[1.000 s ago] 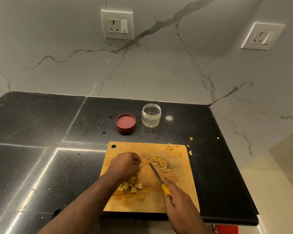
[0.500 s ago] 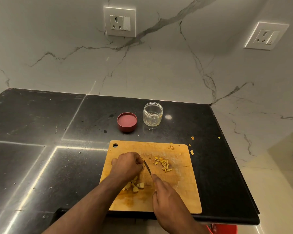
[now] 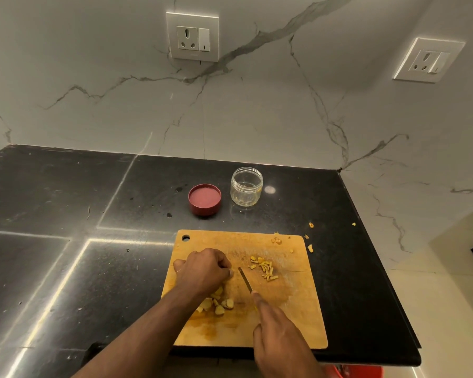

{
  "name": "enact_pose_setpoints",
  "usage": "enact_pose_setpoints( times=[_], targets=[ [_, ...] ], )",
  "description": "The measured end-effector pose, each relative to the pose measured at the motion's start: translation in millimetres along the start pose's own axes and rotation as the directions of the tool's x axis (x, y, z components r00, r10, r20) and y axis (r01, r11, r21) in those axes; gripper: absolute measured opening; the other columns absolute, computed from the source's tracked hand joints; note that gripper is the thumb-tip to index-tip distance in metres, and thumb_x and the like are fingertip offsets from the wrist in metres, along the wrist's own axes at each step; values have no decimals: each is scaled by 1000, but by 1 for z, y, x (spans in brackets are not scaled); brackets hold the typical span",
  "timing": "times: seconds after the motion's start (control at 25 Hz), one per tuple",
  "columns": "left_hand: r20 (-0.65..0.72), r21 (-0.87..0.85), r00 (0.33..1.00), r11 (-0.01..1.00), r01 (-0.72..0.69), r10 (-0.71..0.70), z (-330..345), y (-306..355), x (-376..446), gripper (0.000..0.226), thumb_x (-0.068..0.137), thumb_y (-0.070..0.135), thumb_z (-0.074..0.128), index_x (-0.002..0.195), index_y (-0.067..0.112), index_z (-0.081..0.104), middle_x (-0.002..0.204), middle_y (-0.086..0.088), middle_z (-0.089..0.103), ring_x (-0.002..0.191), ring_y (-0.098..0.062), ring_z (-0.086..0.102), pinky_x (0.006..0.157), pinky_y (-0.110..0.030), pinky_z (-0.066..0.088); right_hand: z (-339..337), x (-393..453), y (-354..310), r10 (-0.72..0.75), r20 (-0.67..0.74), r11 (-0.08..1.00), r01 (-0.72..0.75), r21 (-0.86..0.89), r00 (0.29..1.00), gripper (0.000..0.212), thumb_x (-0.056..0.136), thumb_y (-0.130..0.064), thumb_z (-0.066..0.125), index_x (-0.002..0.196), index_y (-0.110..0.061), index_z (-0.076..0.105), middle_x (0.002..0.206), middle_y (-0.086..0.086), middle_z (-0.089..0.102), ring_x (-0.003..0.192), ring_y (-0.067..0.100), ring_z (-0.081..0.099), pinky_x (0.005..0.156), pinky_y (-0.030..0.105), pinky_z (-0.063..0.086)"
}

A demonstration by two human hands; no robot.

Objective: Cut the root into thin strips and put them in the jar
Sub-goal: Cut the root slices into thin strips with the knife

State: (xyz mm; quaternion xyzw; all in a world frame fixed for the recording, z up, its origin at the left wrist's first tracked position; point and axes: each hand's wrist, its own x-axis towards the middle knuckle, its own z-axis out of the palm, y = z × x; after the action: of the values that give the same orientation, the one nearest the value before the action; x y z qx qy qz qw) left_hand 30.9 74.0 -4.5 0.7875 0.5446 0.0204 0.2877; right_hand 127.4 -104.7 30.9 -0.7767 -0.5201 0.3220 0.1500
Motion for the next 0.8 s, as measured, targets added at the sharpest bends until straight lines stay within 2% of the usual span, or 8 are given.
enact_pose_setpoints(
  times=[0.08, 0.28, 0.56, 0.8],
  targets=[
    [0, -3, 1000, 1000, 6, -6, 0, -1, -1, 9, 90, 41, 66, 96, 39, 73, 103, 25, 68, 106, -7, 55, 86, -41, 30, -2, 5, -2, -11, -14, 1000, 11, 1, 1000, 57, 102, -29, 32, 155, -36, 12, 149, -8, 36, 127, 10, 46, 105, 24, 39],
    [-41, -11, 999, 1000, 21, -21, 4, -1, -3, 8, 89, 43, 65, 89, 40, 72, 95, 25, 68, 106, -7, 55, 85, -42, 29, 2, 14, -12, -41, -14, 999, 41, -4, 999, 54, 103, -29, 30, 155, -35, 14, 143, -5, 41, 121, 14, 48, 102, 28, 42],
    [-39, -28, 999, 999, 32, -33, 4, -2, -2, 7, 89, 42, 67, 90, 38, 73, 93, 24, 67, 105, -8, 54, 87, -43, 30, 5, -1, -5, -12, 43, 1000, 13, -14, 999, 56, 102, -27, 31, 155, -35, 13, 153, -6, 34, 132, 15, 44, 108, 26, 36],
    [-61, -44, 997, 998, 43, -46, 2, -1, -6, 6, 88, 44, 69, 87, 38, 70, 92, 23, 66, 106, -8, 54, 91, -44, 31, -2, -1, -10, -32, -7, 999, 32, 7, 999, 56, 102, -28, 31, 155, -35, 13, 145, -7, 40, 123, 12, 48, 101, 25, 40]
  ],
)
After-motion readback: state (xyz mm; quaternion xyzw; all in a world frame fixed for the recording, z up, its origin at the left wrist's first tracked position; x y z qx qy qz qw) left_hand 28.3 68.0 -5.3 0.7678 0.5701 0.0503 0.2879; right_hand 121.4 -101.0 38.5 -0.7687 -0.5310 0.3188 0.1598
